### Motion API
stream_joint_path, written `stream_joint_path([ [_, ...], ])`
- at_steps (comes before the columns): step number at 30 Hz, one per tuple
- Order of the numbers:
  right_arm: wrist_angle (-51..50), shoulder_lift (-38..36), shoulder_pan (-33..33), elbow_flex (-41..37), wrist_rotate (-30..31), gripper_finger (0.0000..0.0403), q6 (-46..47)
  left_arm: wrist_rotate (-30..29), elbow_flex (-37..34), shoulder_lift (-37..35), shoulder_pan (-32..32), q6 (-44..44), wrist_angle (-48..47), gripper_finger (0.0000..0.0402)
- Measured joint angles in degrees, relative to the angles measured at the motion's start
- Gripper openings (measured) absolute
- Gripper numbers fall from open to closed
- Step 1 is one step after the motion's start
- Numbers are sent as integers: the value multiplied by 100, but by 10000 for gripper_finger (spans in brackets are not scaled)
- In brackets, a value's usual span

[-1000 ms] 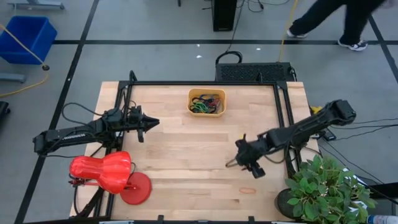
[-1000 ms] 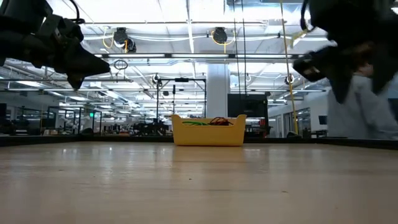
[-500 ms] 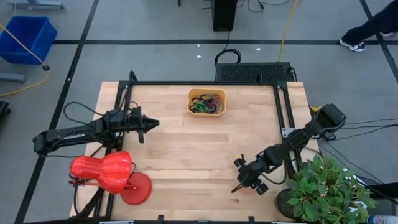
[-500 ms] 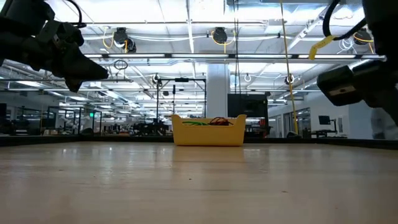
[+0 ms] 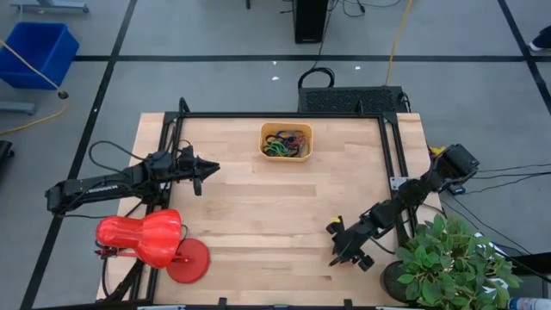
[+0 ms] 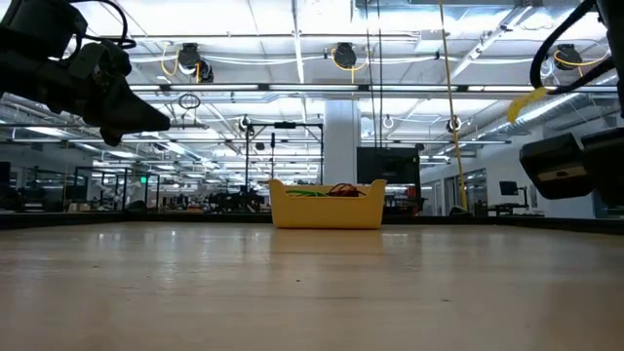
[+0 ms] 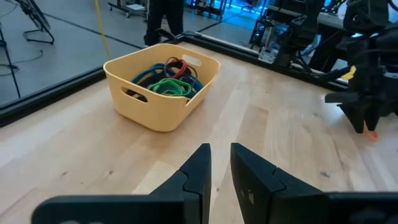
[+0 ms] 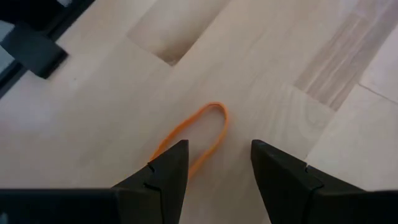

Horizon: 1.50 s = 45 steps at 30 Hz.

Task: Pick and place rubber bands into bin
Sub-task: Put the orange rubber band into the yellow bin

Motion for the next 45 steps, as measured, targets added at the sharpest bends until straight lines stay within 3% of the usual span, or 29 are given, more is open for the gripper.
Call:
stream_joint_path([
  [6, 483, -43, -4, -516, -19, 171, 75, 0, 0, 0, 0, 0, -13, 67],
  [15, 1926, -52, -4, -994, -31, 171, 894, -5, 0, 0, 0, -13, -11, 67],
  [26, 1461, -52, 462, -1016, 729, 167, -807, -18, 0, 0, 0, -32, 5, 67],
  [30, 1458, -50, 559, -1020, 732, 136, -852, -21, 0, 0, 0, -32, 6, 67],
  [40, 1423, -48, 639, -1020, 535, 11, -872, -27, 0, 0, 0, -23, 4, 67],
  [45, 1422, -48, 640, -1020, 535, 6, -871, -29, 0, 0, 0, -15, 2, 67],
])
